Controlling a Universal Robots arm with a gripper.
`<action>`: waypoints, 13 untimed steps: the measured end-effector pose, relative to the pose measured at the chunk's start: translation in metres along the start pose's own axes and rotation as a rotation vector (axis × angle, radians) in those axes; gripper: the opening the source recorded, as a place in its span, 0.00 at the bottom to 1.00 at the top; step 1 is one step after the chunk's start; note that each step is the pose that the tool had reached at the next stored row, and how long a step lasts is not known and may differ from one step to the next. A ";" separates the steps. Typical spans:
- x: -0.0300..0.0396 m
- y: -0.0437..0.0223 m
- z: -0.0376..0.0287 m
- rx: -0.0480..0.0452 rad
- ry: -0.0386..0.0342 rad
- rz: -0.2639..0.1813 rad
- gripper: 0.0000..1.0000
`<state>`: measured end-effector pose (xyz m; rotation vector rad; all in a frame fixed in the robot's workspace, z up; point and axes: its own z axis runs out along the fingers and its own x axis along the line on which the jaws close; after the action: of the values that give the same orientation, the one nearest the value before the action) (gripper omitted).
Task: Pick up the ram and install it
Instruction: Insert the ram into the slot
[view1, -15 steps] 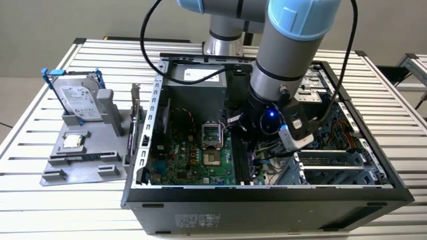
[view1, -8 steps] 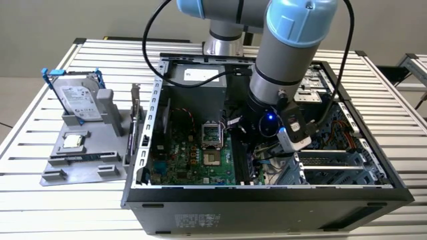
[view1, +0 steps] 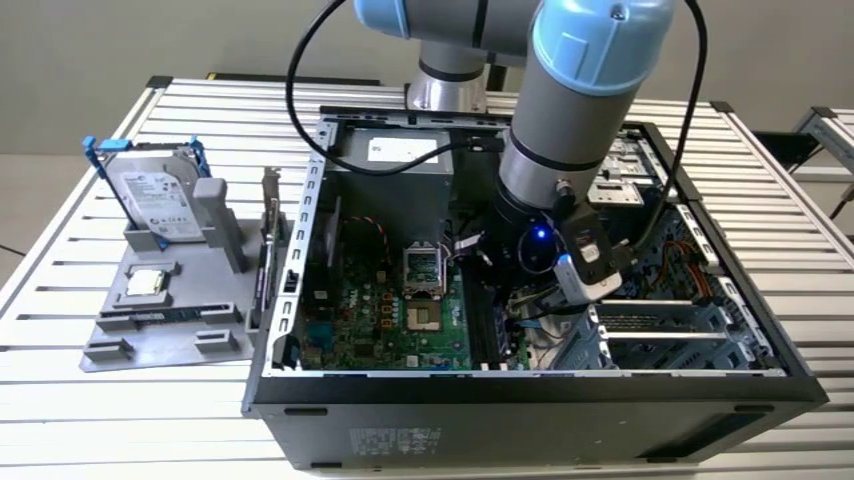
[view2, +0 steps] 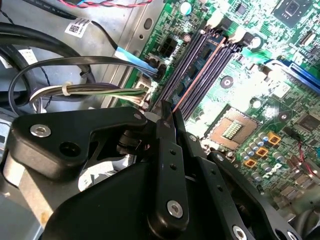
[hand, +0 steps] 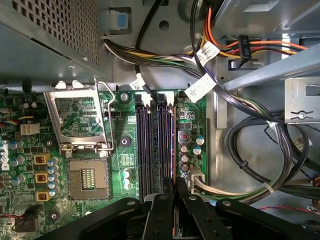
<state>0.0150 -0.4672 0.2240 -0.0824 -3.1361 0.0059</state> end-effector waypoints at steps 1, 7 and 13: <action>-0.0001 0.0004 0.0004 -0.0001 0.0000 -0.001 0.00; -0.0002 0.0007 0.0037 0.0005 0.0001 -0.006 0.00; -0.0002 0.0006 0.0045 0.0002 0.0000 -0.013 0.00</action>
<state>0.0152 -0.4666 0.2195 -0.0626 -3.1365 0.0062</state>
